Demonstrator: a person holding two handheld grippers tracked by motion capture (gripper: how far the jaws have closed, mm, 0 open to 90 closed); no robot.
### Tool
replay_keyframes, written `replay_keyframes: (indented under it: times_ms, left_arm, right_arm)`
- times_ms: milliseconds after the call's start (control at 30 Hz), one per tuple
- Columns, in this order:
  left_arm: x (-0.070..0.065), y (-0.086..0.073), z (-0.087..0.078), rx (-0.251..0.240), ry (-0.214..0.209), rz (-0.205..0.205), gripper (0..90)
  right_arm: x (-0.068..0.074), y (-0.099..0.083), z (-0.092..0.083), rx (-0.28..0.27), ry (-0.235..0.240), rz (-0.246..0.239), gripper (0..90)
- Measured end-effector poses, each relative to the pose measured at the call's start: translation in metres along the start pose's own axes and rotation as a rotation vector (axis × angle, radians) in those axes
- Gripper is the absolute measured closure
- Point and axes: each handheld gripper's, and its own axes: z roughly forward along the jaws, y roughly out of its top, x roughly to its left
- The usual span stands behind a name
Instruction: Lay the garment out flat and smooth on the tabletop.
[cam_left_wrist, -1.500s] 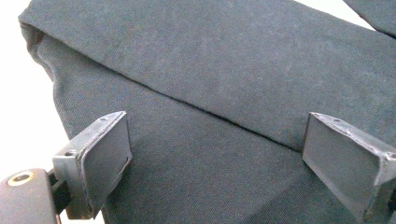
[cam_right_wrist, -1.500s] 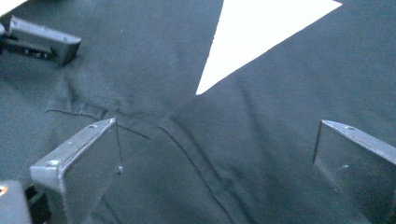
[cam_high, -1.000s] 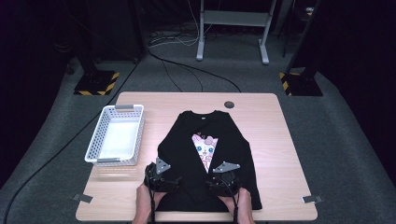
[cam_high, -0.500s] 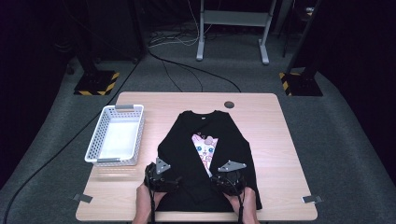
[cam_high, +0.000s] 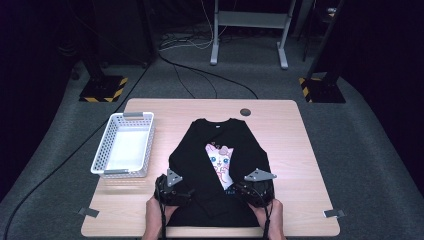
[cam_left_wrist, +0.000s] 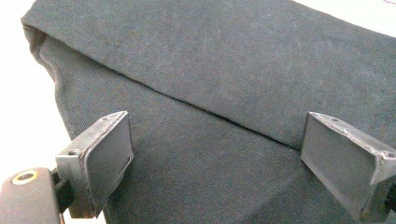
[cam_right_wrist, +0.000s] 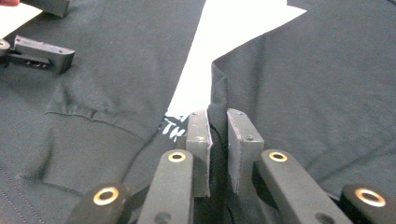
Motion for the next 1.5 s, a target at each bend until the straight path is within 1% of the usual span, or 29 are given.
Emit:
replay_keyframes:
  times_ms: [267, 467, 933, 1033, 1300, 1367, 1500]
  left_arm:
    - [0.000, 0.000, 0.000, 0.000, 0.000, 0.000, 9.5]
    - [0.000, 0.000, 0.000, 0.000, 0.000, 0.000, 9.5]
    - [0.000, 0.000, 0.000, 0.000, -0.001, -0.001, 9.6]
    - [0.000, 0.000, 0.000, 0.000, 0.000, -0.001, 9.7]
    - [0.000, 0.000, 0.000, 0.001, 0.000, 0.000, 9.7]
    - [0.000, 0.000, 0.000, 0.001, 0.000, -0.001, 9.7]
    - [0.000, 0.000, 0.000, 0.001, 0.000, -0.001, 9.7]
  right_arm:
    - [-0.014, -0.003, -0.012, -0.019, -0.032, 0.022, 80.4]
    - [-0.027, -0.005, -0.021, -0.040, -0.051, 0.053, 80.4]
    - [-0.052, -0.011, -0.037, -0.056, -0.093, 0.108, 80.4]
    - [-0.057, -0.013, -0.041, -0.070, -0.098, 0.124, 80.5]
    - [-0.073, -0.020, -0.045, -0.071, -0.120, 0.158, 80.5]
    - [-0.075, -0.022, -0.044, -0.075, -0.121, 0.168, 80.6]
    - [-0.077, -0.023, -0.045, -0.073, -0.122, 0.173, 80.6]
